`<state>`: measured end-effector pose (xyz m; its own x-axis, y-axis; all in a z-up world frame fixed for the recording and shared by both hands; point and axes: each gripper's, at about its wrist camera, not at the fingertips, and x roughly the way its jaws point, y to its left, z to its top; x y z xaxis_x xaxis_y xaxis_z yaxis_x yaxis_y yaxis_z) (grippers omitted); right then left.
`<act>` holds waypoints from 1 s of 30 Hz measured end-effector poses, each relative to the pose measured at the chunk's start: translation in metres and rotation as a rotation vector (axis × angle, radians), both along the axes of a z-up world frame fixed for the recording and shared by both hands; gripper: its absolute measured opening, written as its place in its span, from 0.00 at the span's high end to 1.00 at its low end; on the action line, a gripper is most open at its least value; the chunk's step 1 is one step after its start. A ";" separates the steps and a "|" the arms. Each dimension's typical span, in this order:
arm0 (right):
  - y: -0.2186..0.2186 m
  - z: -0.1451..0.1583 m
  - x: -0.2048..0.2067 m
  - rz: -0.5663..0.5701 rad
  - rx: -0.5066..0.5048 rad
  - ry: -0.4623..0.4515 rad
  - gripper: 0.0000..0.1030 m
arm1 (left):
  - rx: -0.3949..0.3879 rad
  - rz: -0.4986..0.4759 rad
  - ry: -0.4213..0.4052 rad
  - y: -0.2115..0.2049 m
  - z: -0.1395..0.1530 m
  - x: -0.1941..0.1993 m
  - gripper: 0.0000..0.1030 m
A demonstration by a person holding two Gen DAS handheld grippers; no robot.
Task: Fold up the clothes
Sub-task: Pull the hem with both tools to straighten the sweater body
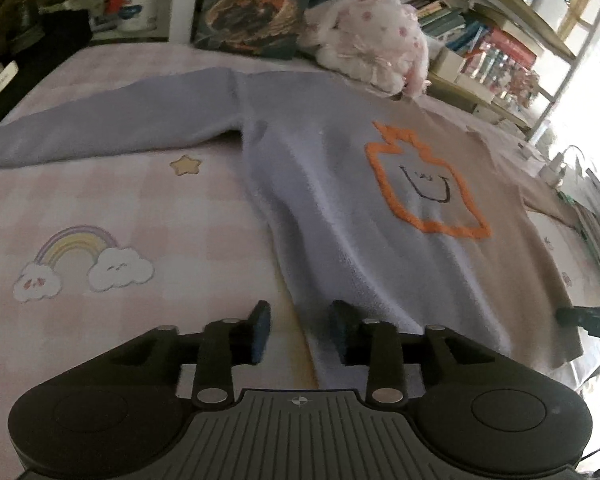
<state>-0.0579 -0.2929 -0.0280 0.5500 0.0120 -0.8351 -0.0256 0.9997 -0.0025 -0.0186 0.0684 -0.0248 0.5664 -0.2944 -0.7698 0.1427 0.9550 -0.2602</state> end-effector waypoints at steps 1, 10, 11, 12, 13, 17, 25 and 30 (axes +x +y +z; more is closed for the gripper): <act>0.001 0.000 0.000 0.003 -0.004 0.000 0.84 | 0.004 -0.006 0.002 -0.002 0.001 0.000 0.54; 0.002 0.000 -0.001 -0.002 -0.009 -0.006 0.84 | -0.207 0.008 0.069 0.006 -0.002 0.007 0.47; 0.002 0.000 -0.001 -0.003 -0.010 -0.007 0.84 | -0.232 0.011 0.081 0.007 -0.004 0.008 0.47; 0.002 0.000 -0.001 -0.004 -0.010 -0.007 0.84 | -0.258 0.016 0.088 0.008 -0.005 0.009 0.47; 0.002 0.000 -0.002 -0.004 -0.010 -0.007 0.84 | -0.287 0.017 0.097 0.009 -0.007 0.009 0.47; 0.002 0.000 -0.001 -0.001 -0.009 -0.006 0.84 | -0.377 0.019 0.125 0.005 -0.013 0.015 0.47; 0.000 0.000 -0.001 0.009 -0.008 -0.003 0.84 | -0.399 0.055 0.176 -0.006 -0.010 0.023 0.94; 0.000 0.000 -0.003 0.022 -0.008 -0.004 0.84 | -0.328 0.064 0.109 0.026 0.016 0.001 0.95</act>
<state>-0.0604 -0.2933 -0.0276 0.5529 0.0172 -0.8331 -0.0472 0.9988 -0.0107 -0.0180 0.0949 -0.0088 0.5113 -0.5026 -0.6972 0.0399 0.8242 -0.5649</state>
